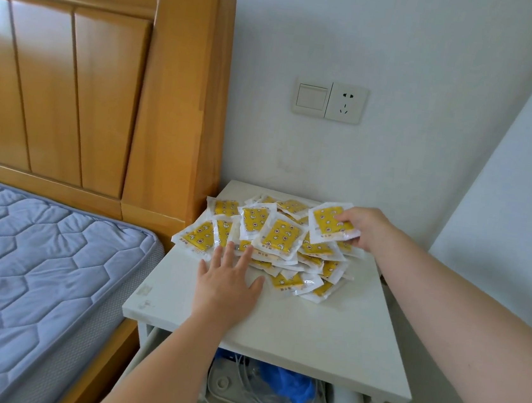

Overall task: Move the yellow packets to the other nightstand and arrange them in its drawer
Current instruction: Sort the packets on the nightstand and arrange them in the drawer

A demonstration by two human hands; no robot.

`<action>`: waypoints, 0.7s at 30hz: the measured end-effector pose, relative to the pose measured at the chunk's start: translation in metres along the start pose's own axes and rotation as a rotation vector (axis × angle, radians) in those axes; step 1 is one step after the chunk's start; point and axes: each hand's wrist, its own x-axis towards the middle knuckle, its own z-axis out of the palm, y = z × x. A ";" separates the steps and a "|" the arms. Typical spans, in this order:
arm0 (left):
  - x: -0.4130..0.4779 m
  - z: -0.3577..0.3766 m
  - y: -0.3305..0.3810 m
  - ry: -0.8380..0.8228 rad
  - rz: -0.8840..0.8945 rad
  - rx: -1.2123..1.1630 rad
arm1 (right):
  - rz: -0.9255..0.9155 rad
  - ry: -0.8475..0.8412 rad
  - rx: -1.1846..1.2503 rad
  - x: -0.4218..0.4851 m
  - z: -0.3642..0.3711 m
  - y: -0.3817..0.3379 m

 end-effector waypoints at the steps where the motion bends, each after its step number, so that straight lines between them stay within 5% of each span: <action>1: 0.000 0.000 0.000 -0.001 0.000 0.001 | 0.030 -0.013 -0.024 0.003 0.000 0.007; 8: 0.000 0.000 0.000 0.006 -0.005 -0.009 | -0.038 0.037 -0.558 -0.013 0.020 0.018; 21: 0.002 0.002 -0.001 -0.008 0.002 0.027 | -0.099 -0.094 -1.051 -0.017 0.036 -0.001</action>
